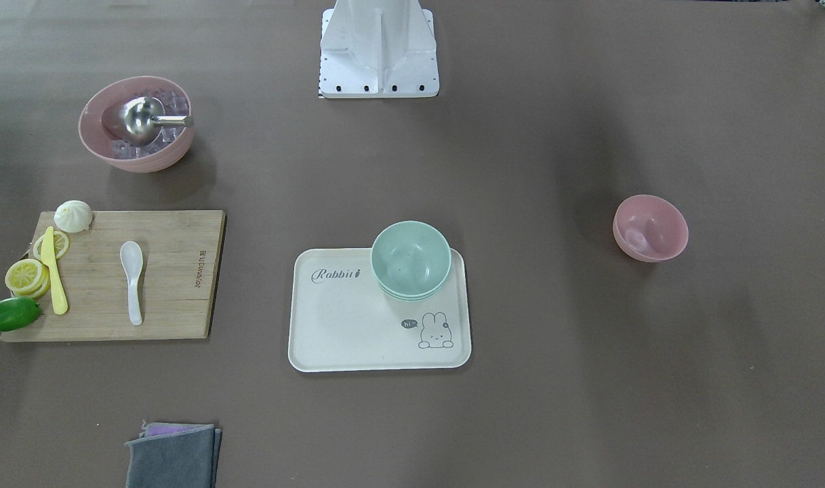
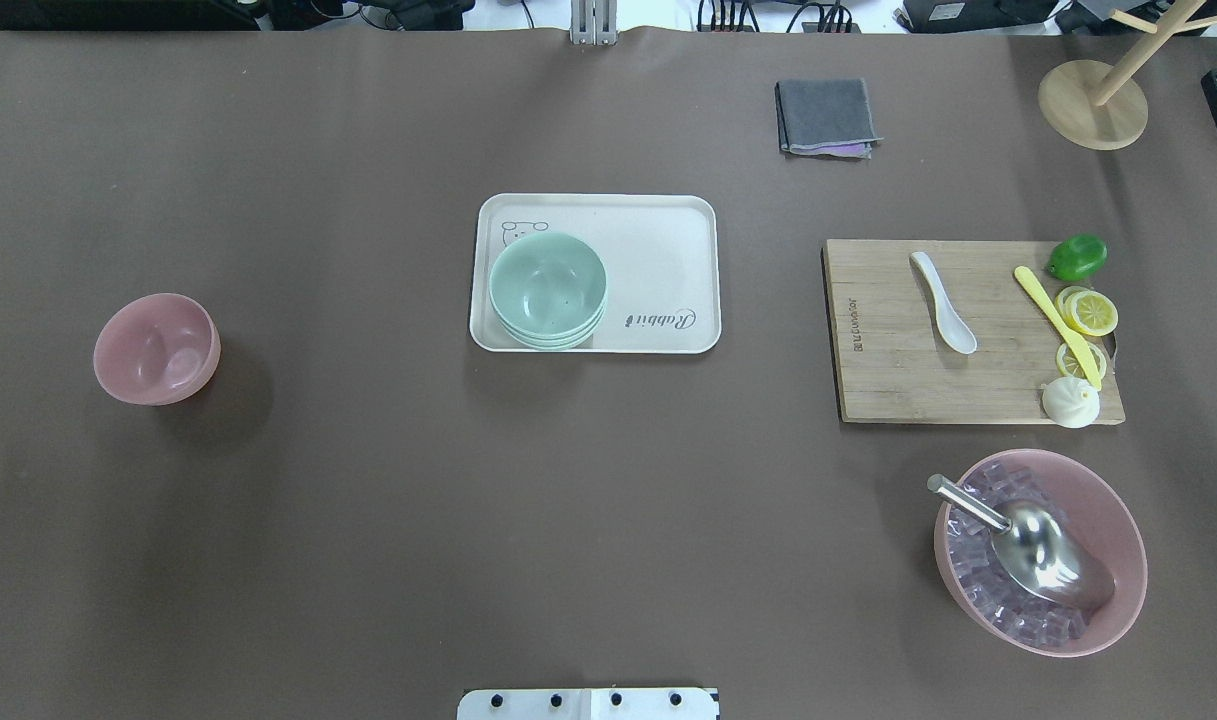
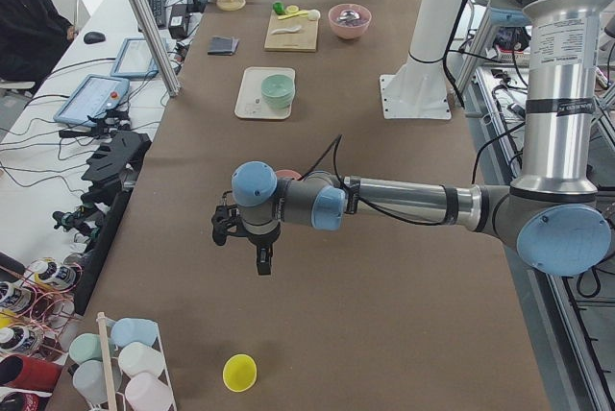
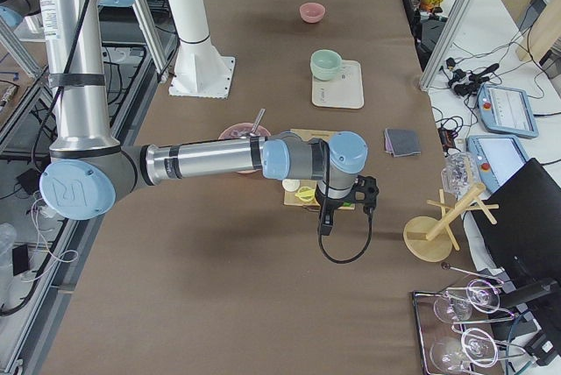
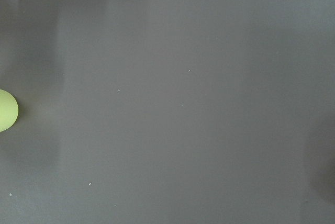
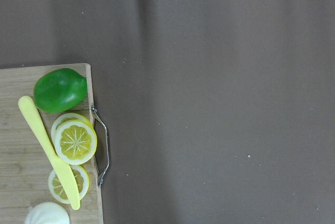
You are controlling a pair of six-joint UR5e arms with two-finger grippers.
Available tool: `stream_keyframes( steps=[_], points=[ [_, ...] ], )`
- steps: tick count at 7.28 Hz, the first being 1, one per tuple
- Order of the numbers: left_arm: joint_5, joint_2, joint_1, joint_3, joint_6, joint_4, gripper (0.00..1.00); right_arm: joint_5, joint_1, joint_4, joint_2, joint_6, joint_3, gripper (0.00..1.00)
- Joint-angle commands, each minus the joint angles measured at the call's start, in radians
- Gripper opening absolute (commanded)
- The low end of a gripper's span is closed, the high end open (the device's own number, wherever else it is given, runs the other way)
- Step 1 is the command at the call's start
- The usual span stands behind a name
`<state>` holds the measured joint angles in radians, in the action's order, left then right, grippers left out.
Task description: Stack pink bowl on green and place spoon
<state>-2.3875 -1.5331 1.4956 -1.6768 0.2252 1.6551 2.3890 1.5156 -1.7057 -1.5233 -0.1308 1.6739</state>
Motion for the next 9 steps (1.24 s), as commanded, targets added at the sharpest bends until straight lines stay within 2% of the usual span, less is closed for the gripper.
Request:
stream_keyframes(
  steps=[1, 9],
  points=[
    [0.001, 0.005, -0.001, -0.001, 0.005, -0.001, 0.98, -0.002, 0.0, 0.008, -0.001, 0.0, 0.001, 1.0],
    [0.008, -0.01, -0.001, 0.019, 0.002, -0.001, 0.98, -0.002, 0.0, 0.008, 0.003, 0.0, 0.0, 1.0]
  ],
)
